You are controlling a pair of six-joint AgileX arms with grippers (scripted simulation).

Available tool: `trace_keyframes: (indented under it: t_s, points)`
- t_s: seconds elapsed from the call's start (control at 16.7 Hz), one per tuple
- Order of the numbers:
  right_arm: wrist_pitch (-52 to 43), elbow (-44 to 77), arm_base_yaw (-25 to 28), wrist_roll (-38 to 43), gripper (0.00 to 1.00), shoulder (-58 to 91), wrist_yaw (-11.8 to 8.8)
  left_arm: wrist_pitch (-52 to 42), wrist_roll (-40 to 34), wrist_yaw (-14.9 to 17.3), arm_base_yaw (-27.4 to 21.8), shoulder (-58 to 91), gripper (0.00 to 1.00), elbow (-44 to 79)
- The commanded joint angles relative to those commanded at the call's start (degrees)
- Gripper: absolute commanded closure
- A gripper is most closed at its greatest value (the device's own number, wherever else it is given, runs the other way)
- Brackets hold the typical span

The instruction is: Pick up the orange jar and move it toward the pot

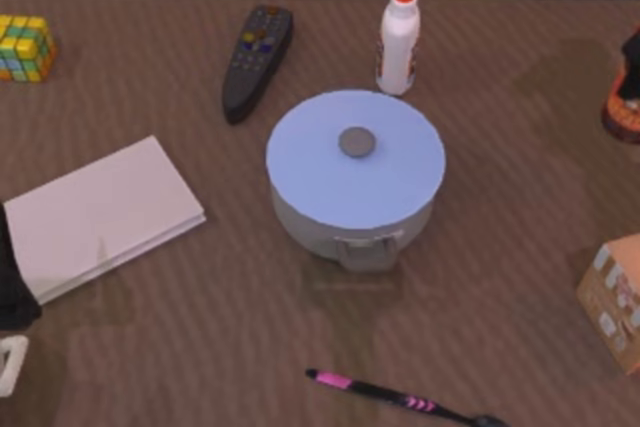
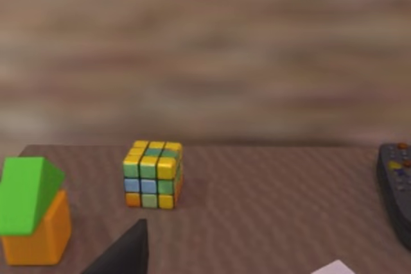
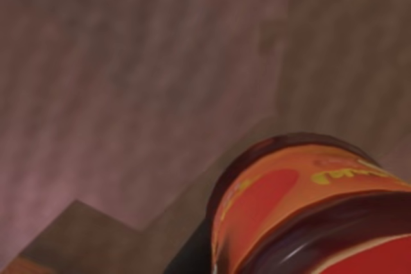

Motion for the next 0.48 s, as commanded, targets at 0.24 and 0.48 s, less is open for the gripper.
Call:
trace_keyframes:
  t_s: [0.24, 0.48]
  points:
    - [4.5, -5.1, 4.6, 15.7, 1.0, -1.4, 4.0, 0.0, 0.0, 0.0, 0.0, 0.0, 0.0, 0.0]
    - [10.3, -11.7, 10.3, 36.7, 1.0, -3.7, 9.2, 0.0, 0.0, 0.0, 0.0, 0.0, 0.0, 0.0]
